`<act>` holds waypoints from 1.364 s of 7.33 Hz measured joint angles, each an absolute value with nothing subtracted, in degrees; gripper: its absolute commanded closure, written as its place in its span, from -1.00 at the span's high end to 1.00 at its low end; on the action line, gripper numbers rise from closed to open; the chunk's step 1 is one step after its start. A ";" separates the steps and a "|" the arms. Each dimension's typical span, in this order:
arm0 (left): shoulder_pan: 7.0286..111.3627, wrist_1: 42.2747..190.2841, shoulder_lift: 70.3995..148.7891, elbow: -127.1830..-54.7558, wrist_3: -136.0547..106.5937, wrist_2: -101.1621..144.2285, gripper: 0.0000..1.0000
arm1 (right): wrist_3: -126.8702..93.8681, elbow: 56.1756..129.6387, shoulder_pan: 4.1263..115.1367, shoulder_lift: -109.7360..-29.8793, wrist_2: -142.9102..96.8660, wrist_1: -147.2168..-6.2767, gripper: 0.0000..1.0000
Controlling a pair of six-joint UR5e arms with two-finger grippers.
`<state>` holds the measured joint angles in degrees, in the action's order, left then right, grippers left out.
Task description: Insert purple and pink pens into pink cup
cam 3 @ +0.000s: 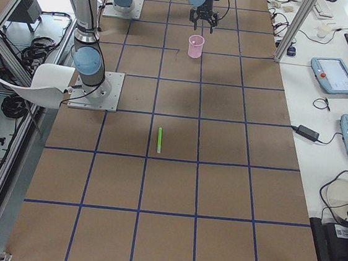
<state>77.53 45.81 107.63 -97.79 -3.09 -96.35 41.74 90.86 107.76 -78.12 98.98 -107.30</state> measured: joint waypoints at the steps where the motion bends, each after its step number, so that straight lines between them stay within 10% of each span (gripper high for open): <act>1: 80.91 44.19 107.57 -97.34 -6.42 -96.24 -1.00 | 37.44 90.75 104.45 -80.76 96.15 -106.70 1.00; 10: 111.88 38.03 107.77 -97.97 -34.86 -105.50 -1.00 | -3.36 93.83 94.09 -92.98 88.92 -99.36 1.00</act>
<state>111.88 38.03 107.77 -97.97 -34.86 -105.50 -3.36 93.83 94.09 -92.98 88.92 -99.36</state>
